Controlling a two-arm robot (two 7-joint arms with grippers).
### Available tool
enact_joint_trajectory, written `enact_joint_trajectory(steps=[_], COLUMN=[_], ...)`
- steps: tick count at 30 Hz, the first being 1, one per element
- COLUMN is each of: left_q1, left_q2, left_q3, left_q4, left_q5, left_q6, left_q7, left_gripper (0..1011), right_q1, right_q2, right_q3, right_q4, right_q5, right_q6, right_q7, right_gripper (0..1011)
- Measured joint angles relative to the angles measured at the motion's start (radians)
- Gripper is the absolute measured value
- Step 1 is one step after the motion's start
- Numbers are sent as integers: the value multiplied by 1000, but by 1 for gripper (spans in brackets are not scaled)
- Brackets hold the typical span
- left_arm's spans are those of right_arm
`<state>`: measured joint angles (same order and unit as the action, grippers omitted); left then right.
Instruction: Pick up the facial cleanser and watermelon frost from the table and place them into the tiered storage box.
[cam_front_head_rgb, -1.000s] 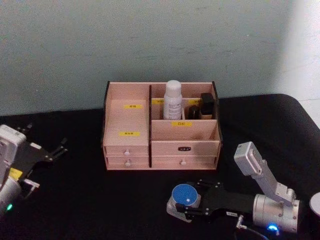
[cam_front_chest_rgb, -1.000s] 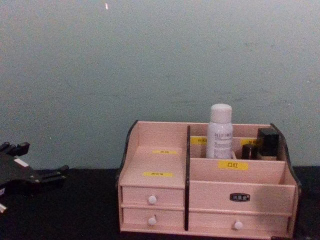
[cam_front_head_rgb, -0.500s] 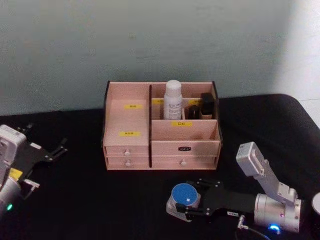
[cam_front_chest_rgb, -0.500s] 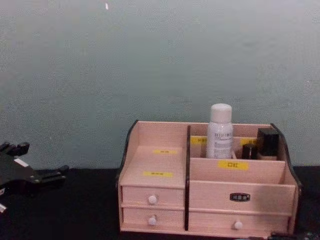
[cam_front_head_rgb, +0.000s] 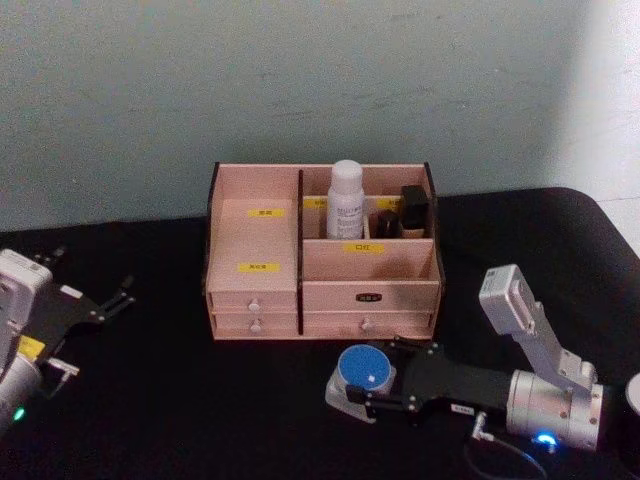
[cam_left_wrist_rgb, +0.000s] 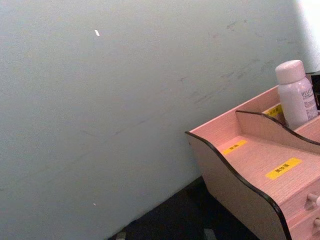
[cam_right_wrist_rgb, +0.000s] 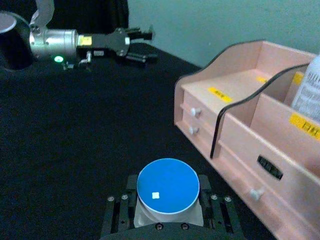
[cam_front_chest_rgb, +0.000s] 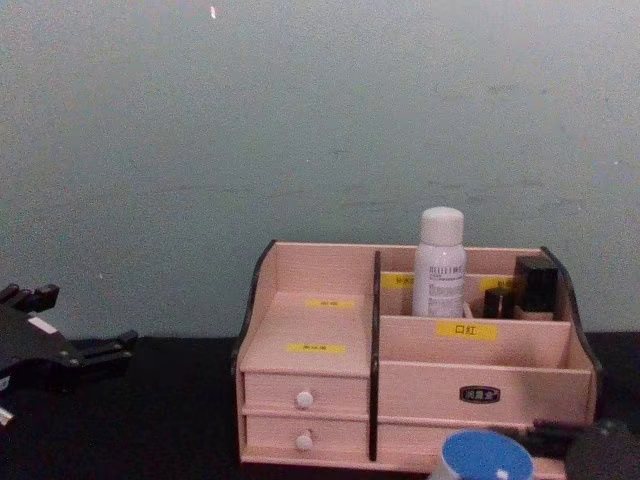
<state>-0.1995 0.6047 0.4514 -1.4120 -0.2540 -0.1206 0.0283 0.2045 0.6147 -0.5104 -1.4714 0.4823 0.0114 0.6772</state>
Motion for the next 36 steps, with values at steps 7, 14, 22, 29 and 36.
enact_joint_trajectory(steps=[7,14,22,29,36], left_q1=[0,0,0,0,0], left_q2=[0,0,0,0,0], left_q3=[0,0,0,0,0], left_q4=[0,0,0,0,0], left_q5=[0,0,0,0,0], left_q6=[0,0,0,0,0], left_q7=[0,0,0,0,0], left_gripper=[1001,1001,1002,1001,1001], right_q1=[38,91,167,237,304], right_q2=[-25,-63,-122,-178,-235], right_q3=[-1,-10,-23,-41,-63], right_q4=[11,32,71,130,205], right_q5=[-8,-23,-47,-68,-88], right_q6=[-9,-17,-25,-29,-33], right_q7=[-12,-18,-36,-42,-39], right_gripper=[724,724,724,724,724])
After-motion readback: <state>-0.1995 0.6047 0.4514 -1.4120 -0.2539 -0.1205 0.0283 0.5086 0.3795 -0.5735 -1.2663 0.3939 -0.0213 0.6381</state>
